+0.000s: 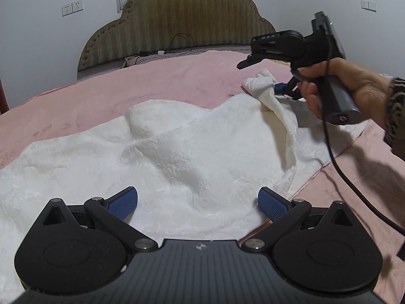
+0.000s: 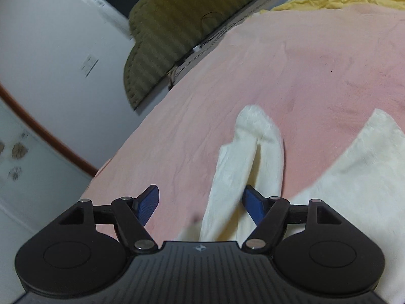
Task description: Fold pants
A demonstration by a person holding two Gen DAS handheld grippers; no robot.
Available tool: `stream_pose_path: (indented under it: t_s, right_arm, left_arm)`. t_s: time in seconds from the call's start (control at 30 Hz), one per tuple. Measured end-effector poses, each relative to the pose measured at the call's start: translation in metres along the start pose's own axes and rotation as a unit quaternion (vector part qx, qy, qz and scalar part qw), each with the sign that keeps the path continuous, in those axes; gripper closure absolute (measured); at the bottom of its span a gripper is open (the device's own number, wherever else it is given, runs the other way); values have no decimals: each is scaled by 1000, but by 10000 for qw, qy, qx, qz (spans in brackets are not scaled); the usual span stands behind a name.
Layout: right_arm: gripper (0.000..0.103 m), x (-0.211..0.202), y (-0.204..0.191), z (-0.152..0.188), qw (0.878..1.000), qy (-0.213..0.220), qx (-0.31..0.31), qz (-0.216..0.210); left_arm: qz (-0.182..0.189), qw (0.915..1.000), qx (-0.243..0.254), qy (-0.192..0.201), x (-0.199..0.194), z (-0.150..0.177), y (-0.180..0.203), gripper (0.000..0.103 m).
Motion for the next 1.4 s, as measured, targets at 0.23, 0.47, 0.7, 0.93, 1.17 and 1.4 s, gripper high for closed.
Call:
stream_pose_path:
  t_s: [0.23, 0.47, 0.7, 0.93, 1.17, 1.4]
  right_arm:
    - [98, 11, 6, -6, 10000, -16, 72, -41]
    - [98, -61, -63, -24, 9784, 571, -484, -1929]
    - [98, -162, 15, -19, 9844, 1464, -42, -976]
    - [97, -165, 130, 14, 9865, 1251, 1056, 89]
    - [96, -161, 135, 18, 9887, 1117, 864, 500]
    - [89, -191, 93, 29, 9821, 1639, -187, 908]
  left_arm:
    - [137, 9997, -177, -24, 1, 2, -5, 0]
    - [-175, 9986, -505, 16, -4, 3, -17, 0]
    - [-66, 9967, -803, 67, -9, 4, -26, 0]
    - [-5, 9977, -681, 10, -9, 3, -24, 1]
    - [24, 9978, -661, -19, -8, 4, -24, 1]
    - [-17, 9983, -563, 124, -15, 2, -22, 1]
Point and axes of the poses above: each gripper's, at about its wrist camera, not at the fingertips, and x roughly the way its jaws point, y to its right, z to its underside, the point moved 4 cm from there along x, roughly the way its jaws point, and after that the axes turned 11 degrees about x, right-handed, at the moved point
